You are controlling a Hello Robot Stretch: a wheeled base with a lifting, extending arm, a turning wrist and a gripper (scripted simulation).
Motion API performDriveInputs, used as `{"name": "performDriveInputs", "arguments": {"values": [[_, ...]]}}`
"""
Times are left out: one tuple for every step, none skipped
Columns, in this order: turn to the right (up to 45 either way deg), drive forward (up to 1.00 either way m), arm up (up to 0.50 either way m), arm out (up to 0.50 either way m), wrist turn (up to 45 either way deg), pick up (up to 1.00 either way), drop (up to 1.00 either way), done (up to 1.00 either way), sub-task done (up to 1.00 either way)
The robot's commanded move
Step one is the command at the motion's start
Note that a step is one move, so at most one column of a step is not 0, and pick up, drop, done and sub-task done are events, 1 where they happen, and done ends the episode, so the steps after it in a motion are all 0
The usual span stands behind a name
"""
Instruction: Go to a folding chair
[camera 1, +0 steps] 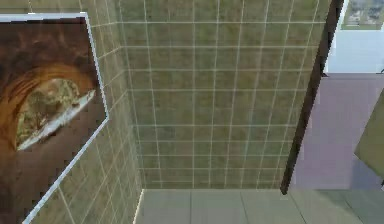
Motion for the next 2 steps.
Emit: {"name": "performDriveInputs", "arguments": {"values": [[45.0, 0.00, 0.00, 0.00, 0.0, 0.00, 0.00, 0.00, 0.00], [42.0, 0.00, 0.00, 0.00, 0.0, 0.00, 0.00, 0.00, 0.00]]}}
